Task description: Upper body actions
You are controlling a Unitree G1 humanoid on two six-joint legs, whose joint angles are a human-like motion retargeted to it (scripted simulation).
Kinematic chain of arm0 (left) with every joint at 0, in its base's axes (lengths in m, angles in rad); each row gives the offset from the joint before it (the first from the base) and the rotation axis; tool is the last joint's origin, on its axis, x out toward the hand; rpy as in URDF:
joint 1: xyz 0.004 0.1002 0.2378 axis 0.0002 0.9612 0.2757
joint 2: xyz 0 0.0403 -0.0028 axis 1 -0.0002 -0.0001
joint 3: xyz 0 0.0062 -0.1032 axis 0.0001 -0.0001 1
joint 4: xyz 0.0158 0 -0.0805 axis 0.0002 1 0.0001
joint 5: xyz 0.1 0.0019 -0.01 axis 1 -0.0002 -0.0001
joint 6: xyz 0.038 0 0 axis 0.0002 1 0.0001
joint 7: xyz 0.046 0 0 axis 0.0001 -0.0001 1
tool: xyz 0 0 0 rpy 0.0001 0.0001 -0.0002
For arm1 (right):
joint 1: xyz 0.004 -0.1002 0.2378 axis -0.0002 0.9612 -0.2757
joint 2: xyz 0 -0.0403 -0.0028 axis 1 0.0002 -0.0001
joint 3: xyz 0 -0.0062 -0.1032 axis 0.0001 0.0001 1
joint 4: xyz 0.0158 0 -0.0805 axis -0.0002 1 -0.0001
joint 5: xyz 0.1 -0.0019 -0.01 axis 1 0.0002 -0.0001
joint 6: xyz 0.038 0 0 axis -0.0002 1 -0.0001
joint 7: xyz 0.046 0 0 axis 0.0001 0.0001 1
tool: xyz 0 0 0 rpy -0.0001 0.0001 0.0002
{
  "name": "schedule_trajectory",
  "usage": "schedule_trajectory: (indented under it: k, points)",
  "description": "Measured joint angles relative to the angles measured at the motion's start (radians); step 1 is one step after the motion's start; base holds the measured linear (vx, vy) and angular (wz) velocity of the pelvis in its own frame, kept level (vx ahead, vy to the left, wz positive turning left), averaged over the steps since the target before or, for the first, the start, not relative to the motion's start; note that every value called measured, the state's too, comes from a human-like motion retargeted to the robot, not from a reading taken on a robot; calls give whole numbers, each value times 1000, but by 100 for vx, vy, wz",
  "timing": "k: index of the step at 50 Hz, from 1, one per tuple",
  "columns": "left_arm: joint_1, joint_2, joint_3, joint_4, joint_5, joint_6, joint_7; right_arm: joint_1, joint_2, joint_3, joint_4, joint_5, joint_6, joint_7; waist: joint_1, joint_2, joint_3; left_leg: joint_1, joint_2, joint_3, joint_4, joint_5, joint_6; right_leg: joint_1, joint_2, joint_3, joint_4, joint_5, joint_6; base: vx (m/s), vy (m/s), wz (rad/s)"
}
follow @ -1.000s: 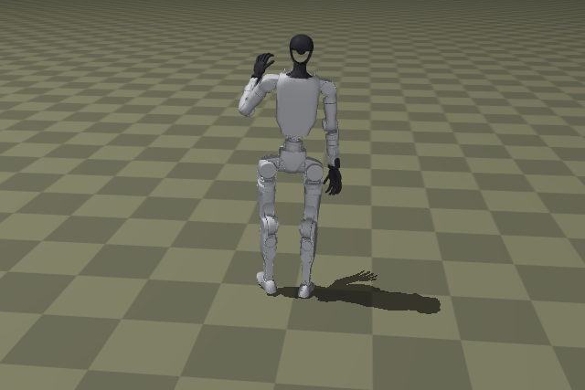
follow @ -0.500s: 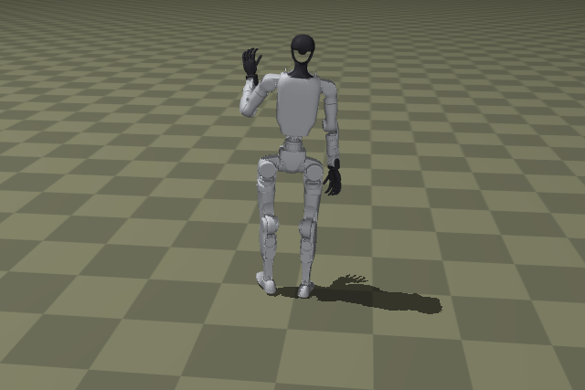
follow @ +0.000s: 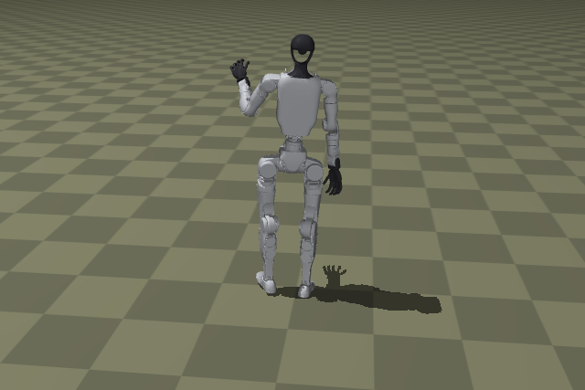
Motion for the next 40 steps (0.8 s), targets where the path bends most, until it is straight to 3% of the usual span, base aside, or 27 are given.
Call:
schedule_trajectory:
  k: [5, 9, 12, 15, 20, 22, 25, 28, 30, 33, 35, 38, 40]
  points:
    - [46, -14, -3, 40, -9, -198, 98, -9, 1, -6, -3, 5, 1, 5, -5, -1, 12, 4, 1, 0, 0, 0, 1, 3, 1, 1, 1, 0, 0, 0, 0, 0]
    - [134, -19, 6, 91, 40, -414, 266, -15, 1, -1, -8, -6, 0, 1, -9, -1, 22, 8, 4, 6, -1, -2, 0, 2, 4, 7, 1, 1, -1, 0, 0, 0]
    - [208, -36, 4, 130, 107, -482, 378, -16, 2, -2, -9, -3, -1, -2, -9, -1, 27, 11, 5, 12, -2, -3, 0, 1, 6, 13, 2, 2, -2, 0, 0, 0]
    - [272, -71, -6, 176, 141, -491, 408, -15, 2, -2, -10, 2, -2, -4, -9, -1, 31, 14, 7, 17, -3, -5, 0, 0, 7, 18, 2, 2, -2, 0, 0, 0]
    - [339, -182, -36, 394, 132, -475, 300, -10, 2, -6, -6, 18, -5, -6, -8, -3, 29, 14, 6, 19, -4, -5, 0, 0, 8, 20, 2, 2, -2, 0, 0, 0]
    - [330, -223, -34, 539, 109, -431, 145, -7, 2, -8, -3, 26, -4, -5, -6, -5, 28, 13, 4, 16, -4, -4, 1, 1, 6, 18, 2, 1, -1, 0, 0, 0]
    - [304, -248, -26, 783, 52, -323, -203, -8, 2, -7, -2, 28, -4, -2, -6, -9, 30, 12, 2, 9, -3, -2, 1, 5, 3, 10, 1, 1, -1, 0, 0, 0]
    - [279, -266, -13, 1009, -13, -211, -358, -11, 4, 1, -8, 15, -6, -10, -10, -11, 31, 10, 1, 2, -3, 0, 1, 5, 2, 4, 1, 1, 1, 0, 0, 0]
    - [265, -270, -4, 1131, -71, -240, -328, -13, 4, 7, -12, 5, -7, -20, -16, -10, 32, 8, 1, -1, -3, 0, 2, 4, 0, 1, 1, 2, 3, 0, 0, 0]
    - [250, -294, 31, 1353, -163, -357, -104, -17, 8, 15, -15, -2, -4, -46, -31, -8, 32, 5, 3, -7, -3, 1, 2, 3, -1, -3, 0, 4, 7, 0, 0, 0]
    - [236, -307, 59, 1461, -175, -387, -20, -17, 10, 15, -16, 4, -4, -58, -39, -8, 31, 4, 3, -11, -3, 2, 3, 3, -1, -7, -1, 4, 8, 0, 0, 0]
    - [231, -313, 88, 1620, -173, -358, -18, -14, 14, 14, -18, 24, -5, -77, -45, -7, 28, 2, 3, -14, -4, 2, 3, 0, -3, -8, -1, 6, 9, 0, 0, 0]
    - [232, -308, 82, 1702, -164, -299, -104, -16, 16, 15, -19, 33, -7, -86, -52, -6, 29, 1, 3, -17, -3, 2, 3, -1, -3, -10, -1, 6, 10, 0, 0, 0]
